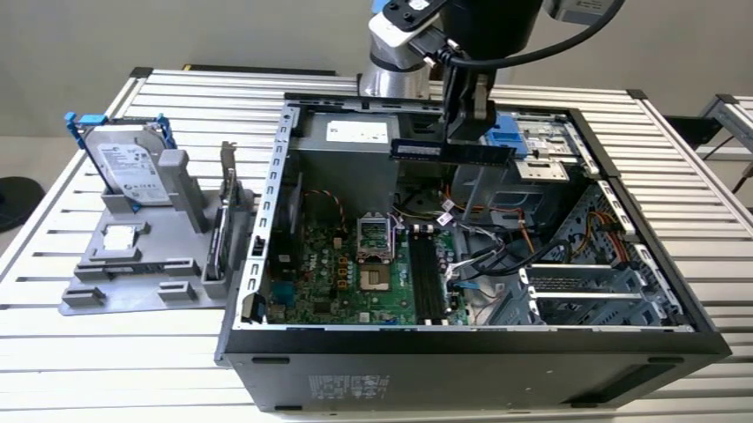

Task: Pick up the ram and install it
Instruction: 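Insert the ram into the slot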

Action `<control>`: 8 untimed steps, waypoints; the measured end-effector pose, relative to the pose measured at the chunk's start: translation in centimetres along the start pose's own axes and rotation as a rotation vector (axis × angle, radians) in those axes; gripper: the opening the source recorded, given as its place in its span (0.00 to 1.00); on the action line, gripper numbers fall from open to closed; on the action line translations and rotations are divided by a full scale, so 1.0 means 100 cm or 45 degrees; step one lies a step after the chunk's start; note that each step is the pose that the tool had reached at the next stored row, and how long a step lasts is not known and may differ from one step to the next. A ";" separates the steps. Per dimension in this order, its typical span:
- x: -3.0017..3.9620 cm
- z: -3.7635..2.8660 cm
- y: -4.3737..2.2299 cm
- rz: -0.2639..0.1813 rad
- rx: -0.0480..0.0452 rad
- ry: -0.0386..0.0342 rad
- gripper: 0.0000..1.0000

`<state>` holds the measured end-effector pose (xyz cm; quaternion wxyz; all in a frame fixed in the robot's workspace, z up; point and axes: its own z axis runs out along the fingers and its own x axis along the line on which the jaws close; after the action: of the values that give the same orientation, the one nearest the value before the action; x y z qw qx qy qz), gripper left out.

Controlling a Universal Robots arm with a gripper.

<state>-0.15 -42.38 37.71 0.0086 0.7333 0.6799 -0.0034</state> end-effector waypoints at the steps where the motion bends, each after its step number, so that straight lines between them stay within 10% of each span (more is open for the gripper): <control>1: 0.0003 -0.0001 0.0000 0.000 0.000 -0.0002 0.00; 8: 0.0009 0.0000 -0.0001 0.000 0.000 0.0000 0.00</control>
<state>-0.15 -42.29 37.71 0.0086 0.7332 0.6799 -0.0034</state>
